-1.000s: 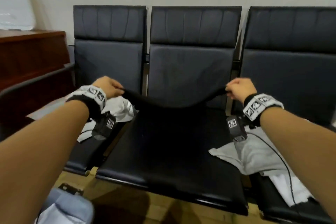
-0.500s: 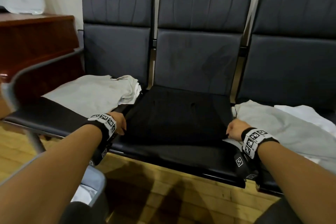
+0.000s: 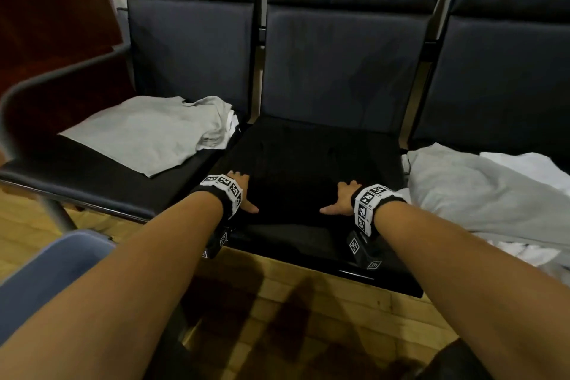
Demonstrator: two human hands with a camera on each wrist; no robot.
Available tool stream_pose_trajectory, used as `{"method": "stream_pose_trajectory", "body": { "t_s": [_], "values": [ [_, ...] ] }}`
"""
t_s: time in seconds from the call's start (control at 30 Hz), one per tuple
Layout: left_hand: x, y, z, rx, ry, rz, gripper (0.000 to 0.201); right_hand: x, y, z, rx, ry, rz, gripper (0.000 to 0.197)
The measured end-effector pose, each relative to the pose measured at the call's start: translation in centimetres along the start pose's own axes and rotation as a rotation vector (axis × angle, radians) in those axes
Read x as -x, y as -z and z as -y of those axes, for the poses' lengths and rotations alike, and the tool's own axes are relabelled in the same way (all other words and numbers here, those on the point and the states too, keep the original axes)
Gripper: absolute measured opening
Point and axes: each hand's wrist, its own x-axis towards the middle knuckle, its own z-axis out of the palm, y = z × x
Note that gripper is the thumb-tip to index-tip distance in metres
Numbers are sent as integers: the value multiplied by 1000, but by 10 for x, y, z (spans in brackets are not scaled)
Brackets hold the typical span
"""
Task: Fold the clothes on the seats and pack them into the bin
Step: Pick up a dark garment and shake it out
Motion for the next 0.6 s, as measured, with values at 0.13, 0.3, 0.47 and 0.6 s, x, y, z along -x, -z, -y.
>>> {"method": "stream_pose_trajectory", "body": {
  "t_s": [0.13, 0.3, 0.47, 0.6],
  "values": [
    [3, -16, 12, -48, 4, 34, 111, 6, -14, -1, 96, -82, 15, 115],
    [16, -20, 17, -107, -29, 122, 114, 32, -21, -9, 139, -111, 68, 116],
    [10, -3, 22, -23, -86, 6, 111, 24, 13, -16, -38, -7, 5, 100],
    [-7, 10, 16, 8, -39, -14, 116, -2, 37, -18, -109, -23, -104, 91]
  ]
}}
